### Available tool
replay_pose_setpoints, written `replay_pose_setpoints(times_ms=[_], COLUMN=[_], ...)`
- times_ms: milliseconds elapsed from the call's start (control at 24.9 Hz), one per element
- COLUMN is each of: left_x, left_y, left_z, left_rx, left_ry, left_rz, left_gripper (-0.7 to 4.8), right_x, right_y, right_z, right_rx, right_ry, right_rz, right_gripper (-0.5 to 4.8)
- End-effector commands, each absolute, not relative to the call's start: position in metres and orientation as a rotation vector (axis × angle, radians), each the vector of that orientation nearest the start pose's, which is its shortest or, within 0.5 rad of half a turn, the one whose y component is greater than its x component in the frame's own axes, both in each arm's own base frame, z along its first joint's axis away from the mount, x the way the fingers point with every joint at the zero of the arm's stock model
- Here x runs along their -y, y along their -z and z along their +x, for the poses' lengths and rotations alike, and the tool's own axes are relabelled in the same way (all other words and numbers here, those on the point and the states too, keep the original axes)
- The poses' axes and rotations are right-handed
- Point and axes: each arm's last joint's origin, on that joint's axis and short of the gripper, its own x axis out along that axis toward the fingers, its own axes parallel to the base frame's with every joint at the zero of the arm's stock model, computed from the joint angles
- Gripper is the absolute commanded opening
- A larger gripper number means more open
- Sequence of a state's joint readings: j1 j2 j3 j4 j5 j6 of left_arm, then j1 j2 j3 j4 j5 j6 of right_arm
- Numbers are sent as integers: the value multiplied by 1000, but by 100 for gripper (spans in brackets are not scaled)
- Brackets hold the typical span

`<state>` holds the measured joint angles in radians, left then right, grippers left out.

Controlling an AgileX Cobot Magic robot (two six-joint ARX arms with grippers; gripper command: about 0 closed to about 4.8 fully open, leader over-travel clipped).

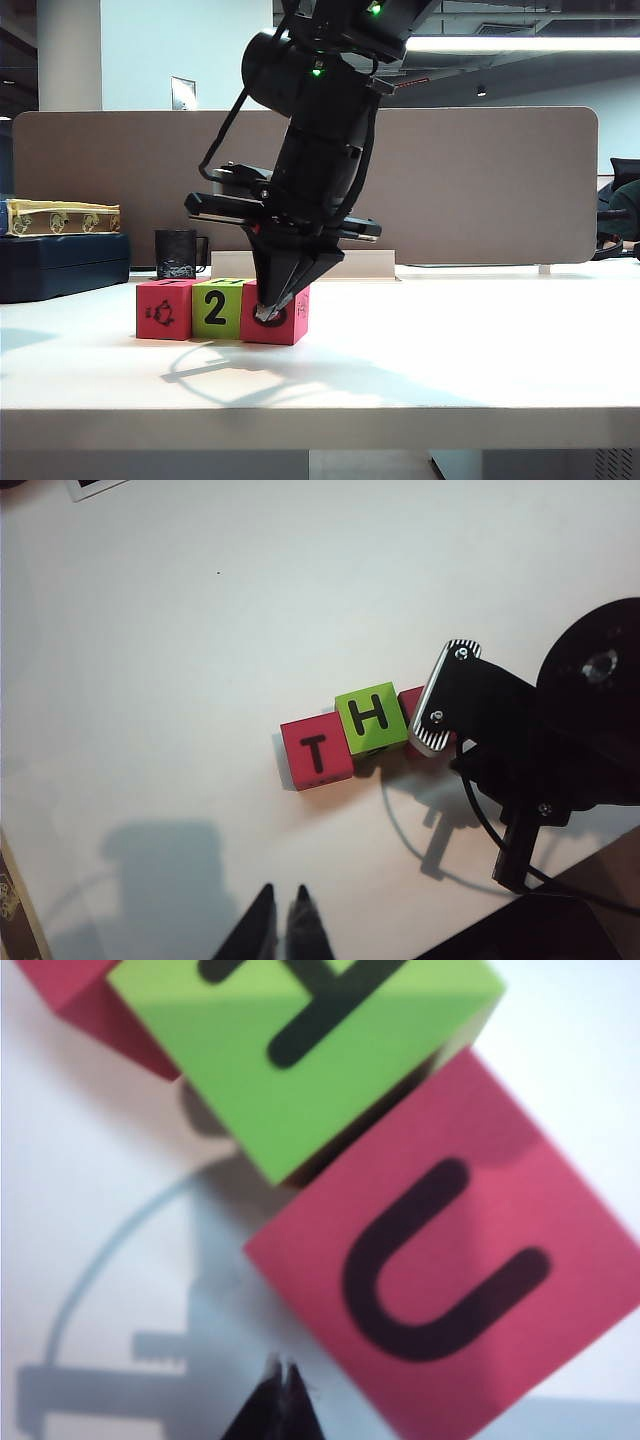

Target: Select the appropriate blocks from the scattered letter blocks on the table and arrange them in a row to spell out "THU".

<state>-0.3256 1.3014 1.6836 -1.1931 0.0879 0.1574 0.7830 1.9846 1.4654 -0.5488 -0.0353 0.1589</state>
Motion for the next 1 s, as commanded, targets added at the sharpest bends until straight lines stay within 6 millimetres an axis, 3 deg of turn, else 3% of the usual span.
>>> replay_pose_setpoints(times_ms=[40, 723, 1004], left_x=[73, 73, 73], left_y=[-437, -437, -438], left_z=[208, 208, 209], left_rx=[-768, -769, -753], left_ry=[459, 460, 458], left_rz=[239, 239, 239], left_gripper=[15, 16, 15], right_x=[-296, -294, -290], right_y=[-194, -183, -190], right_z=[296, 305, 293], right_rx=[-1027, -1032, -1122], right_ry=[-649, -629, -666], right_rz=[-256, -249, -262], right_gripper=[-2, -2, -2])
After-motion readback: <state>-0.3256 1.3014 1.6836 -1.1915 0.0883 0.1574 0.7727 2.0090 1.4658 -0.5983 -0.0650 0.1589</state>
